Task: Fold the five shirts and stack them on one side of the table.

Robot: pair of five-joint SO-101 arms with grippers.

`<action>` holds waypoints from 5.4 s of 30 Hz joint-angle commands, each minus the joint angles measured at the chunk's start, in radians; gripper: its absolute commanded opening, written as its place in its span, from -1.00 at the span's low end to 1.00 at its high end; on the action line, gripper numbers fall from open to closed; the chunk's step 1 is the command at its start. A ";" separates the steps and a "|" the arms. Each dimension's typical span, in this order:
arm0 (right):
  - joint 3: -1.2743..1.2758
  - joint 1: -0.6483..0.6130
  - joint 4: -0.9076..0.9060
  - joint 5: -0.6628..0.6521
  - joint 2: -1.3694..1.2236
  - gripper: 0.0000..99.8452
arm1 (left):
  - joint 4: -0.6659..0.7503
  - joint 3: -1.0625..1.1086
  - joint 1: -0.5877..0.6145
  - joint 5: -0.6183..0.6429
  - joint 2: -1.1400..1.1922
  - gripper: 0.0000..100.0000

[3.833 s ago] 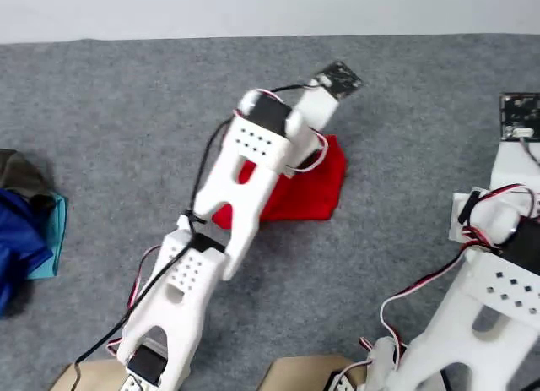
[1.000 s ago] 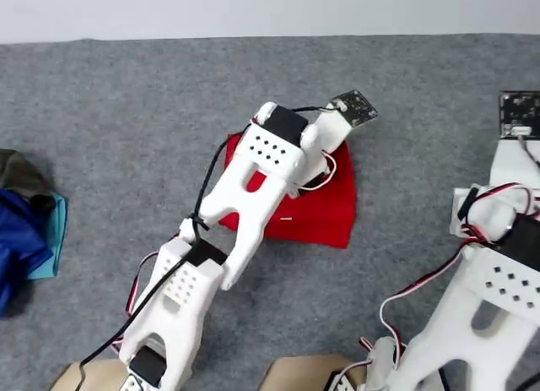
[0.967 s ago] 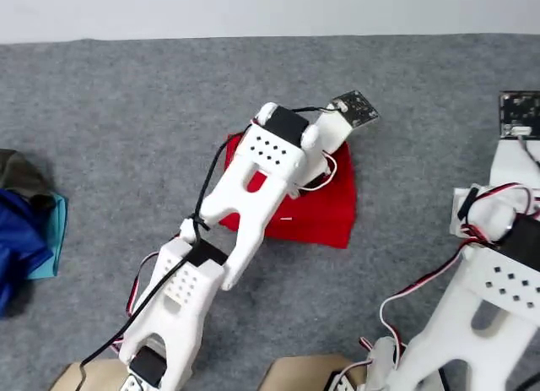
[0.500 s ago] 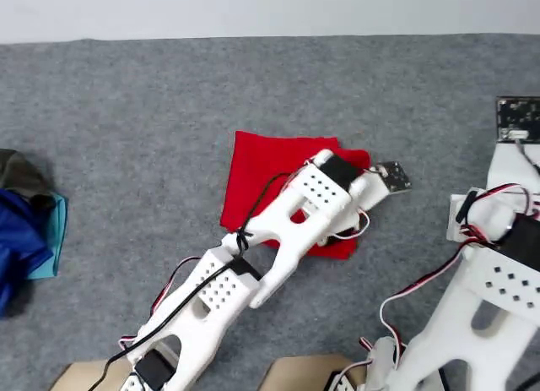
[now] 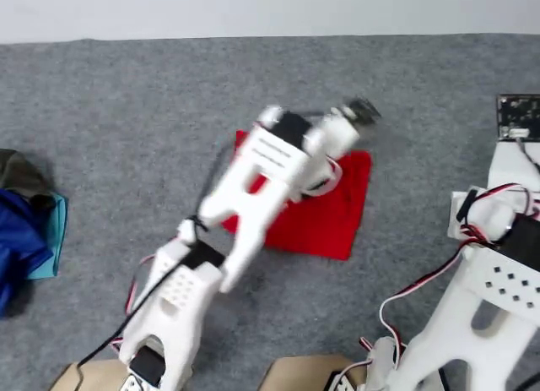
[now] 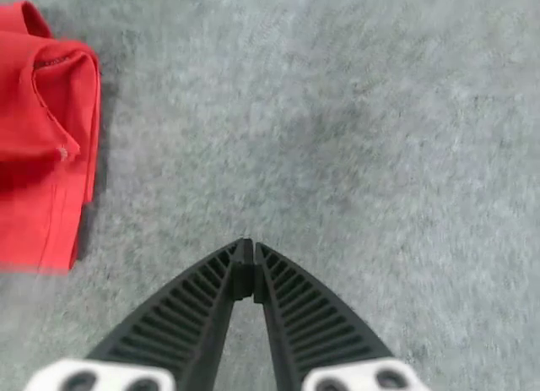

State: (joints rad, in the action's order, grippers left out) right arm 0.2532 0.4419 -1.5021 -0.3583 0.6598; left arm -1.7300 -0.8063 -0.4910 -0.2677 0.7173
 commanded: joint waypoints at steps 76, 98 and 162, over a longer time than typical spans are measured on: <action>-0.002 -0.616 0.232 0.118 -0.565 -0.80 | 0.526 1.165 0.609 0.137 -0.839 -0.99; -0.448 -0.740 0.050 0.118 -0.828 -0.80 | 0.997 1.661 0.589 0.180 -0.973 -0.99; -0.397 -0.710 -0.265 0.060 -0.885 -0.92 | 1.033 1.676 0.582 0.180 -0.974 -0.99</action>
State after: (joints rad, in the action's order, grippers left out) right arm -0.1366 -0.2839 -1.7538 -0.3107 -0.2455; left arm -0.7158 0.8753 0.0982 -0.0974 -0.2140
